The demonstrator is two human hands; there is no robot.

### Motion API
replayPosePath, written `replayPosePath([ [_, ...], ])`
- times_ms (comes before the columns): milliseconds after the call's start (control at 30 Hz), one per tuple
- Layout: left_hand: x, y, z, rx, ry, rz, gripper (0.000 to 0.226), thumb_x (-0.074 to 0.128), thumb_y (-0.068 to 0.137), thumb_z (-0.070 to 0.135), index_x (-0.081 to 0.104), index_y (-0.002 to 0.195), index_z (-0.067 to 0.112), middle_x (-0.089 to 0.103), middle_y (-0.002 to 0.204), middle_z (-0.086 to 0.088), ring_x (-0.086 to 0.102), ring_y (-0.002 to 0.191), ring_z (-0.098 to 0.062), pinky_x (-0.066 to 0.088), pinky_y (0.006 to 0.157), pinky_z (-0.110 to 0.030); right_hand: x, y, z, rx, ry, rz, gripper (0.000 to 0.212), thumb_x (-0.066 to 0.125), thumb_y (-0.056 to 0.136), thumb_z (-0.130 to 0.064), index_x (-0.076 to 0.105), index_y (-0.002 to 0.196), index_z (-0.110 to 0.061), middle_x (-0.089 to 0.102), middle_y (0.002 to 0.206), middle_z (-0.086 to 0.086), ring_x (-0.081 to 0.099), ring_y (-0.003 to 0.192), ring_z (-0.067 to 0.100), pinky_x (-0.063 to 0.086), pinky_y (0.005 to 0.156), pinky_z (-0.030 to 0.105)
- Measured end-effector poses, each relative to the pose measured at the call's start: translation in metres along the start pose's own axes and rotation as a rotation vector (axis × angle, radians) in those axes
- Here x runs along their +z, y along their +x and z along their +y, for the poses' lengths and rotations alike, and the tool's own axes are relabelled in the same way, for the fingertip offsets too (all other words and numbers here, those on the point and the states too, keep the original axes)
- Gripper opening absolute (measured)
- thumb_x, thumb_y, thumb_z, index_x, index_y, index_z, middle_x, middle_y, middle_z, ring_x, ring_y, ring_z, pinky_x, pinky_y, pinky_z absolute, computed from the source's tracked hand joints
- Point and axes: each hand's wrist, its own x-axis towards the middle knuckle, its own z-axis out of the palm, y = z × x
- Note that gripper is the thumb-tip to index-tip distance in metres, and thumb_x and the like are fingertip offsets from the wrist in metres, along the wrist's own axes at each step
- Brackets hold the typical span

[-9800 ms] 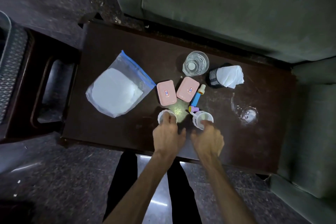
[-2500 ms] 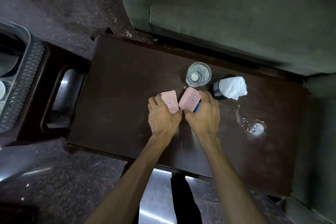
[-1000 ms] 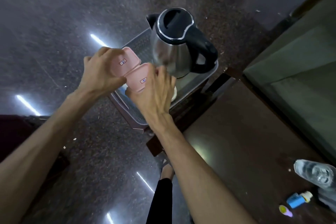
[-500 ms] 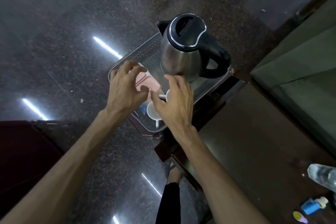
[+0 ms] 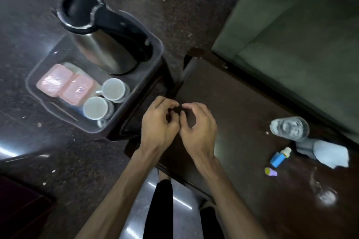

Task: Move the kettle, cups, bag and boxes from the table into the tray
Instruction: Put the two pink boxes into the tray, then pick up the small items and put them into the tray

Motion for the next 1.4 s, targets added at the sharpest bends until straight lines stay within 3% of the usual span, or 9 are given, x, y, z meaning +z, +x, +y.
replayPosePath([
  [200,0.101,-0.042,0.060,0.020,0.088,-0.245,0.024,0.065,0.086,0.010,0.074,0.107,0.015,0.066,0.108,0.001,0.065,0.086,-0.017,0.057,0.079,-0.039,-0.076,-0.037,0.096,0.190,-0.044,0.107,0.020,0.073,0.087,-0.011,0.076,0.107,-0.013,0.073,0.108,0.002,0.070,0.103,0.021,0.056,0.090,0.042],
  [400,0.193,-0.082,0.112,0.015,0.109,-0.397,0.026,0.066,0.080,0.011,0.074,0.104,0.017,0.067,0.107,0.000,0.067,0.089,-0.025,0.057,0.083,-0.039,-0.141,-0.070,0.179,0.340,-0.068,0.186,0.020,0.074,0.085,-0.008,0.076,0.105,-0.012,0.075,0.106,0.002,0.070,0.103,0.025,0.055,0.093,0.040],
  [567,0.258,-0.112,0.137,0.017,0.153,-0.493,0.029,0.066,0.080,0.012,0.073,0.107,0.018,0.067,0.109,-0.001,0.067,0.096,-0.026,0.055,0.086,-0.038,-0.185,-0.084,0.237,0.559,-0.107,0.263,0.022,0.075,0.083,-0.015,0.077,0.105,-0.018,0.077,0.100,0.003,0.073,0.083,0.027,0.051,0.074,0.030],
  [700,0.298,-0.124,0.151,-0.013,0.185,-0.524,0.032,0.067,0.083,0.019,0.070,0.115,0.019,0.064,0.115,0.000,0.067,0.101,-0.027,0.054,0.087,-0.039,-0.209,-0.089,0.272,0.772,-0.149,0.229,0.024,0.076,0.079,-0.022,0.077,0.103,-0.024,0.078,0.096,-0.001,0.074,0.090,0.027,0.046,0.074,0.028],
  [867,0.343,-0.121,0.170,0.036,0.243,-0.457,0.035,0.071,0.086,0.035,0.067,0.118,0.019,0.062,0.119,-0.001,0.059,0.112,-0.023,0.050,0.092,-0.038,-0.199,-0.106,0.294,0.712,-0.179,0.012,0.036,0.069,0.080,-0.042,0.066,0.108,-0.020,0.071,0.102,0.005,0.070,0.092,0.036,0.046,0.069,0.036],
  [1067,0.388,-0.119,0.180,0.097,0.472,-0.468,0.046,0.069,0.088,0.038,0.062,0.125,0.013,0.060,0.132,-0.008,0.056,0.121,-0.028,0.046,0.101,-0.041,-0.171,-0.116,0.306,0.709,-0.298,0.039,0.047,0.068,0.091,-0.033,0.061,0.129,-0.007,0.070,0.116,0.011,0.072,0.090,0.029,0.053,0.069,0.036],
  [1233,0.398,-0.123,0.175,0.158,0.568,-0.439,0.038,0.068,0.088,0.029,0.064,0.122,0.011,0.066,0.124,-0.009,0.058,0.118,-0.028,0.040,0.104,-0.039,-0.171,-0.123,0.311,0.731,-0.214,0.120,0.037,0.068,0.089,-0.031,0.063,0.119,-0.010,0.073,0.105,0.008,0.072,0.085,0.030,0.049,0.066,0.034],
  [1333,0.403,-0.124,0.178,0.182,0.552,-0.451,0.035,0.069,0.085,0.027,0.067,0.118,0.013,0.068,0.120,-0.007,0.059,0.115,-0.026,0.039,0.103,-0.038,-0.178,-0.129,0.322,0.783,-0.165,0.147,0.016,0.067,0.085,-0.026,0.060,0.097,-0.018,0.068,0.090,0.000,0.069,0.080,0.031,0.039,0.065,0.029],
  [1400,0.402,-0.127,0.184,0.186,0.506,-0.430,0.033,0.069,0.081,0.026,0.070,0.113,0.014,0.071,0.114,-0.006,0.061,0.109,-0.026,0.040,0.100,-0.038,-0.185,-0.131,0.327,0.811,-0.158,0.172,0.017,0.070,0.082,-0.021,0.053,0.083,-0.026,0.058,0.076,-0.010,0.067,0.072,0.029,0.033,0.058,0.027],
])
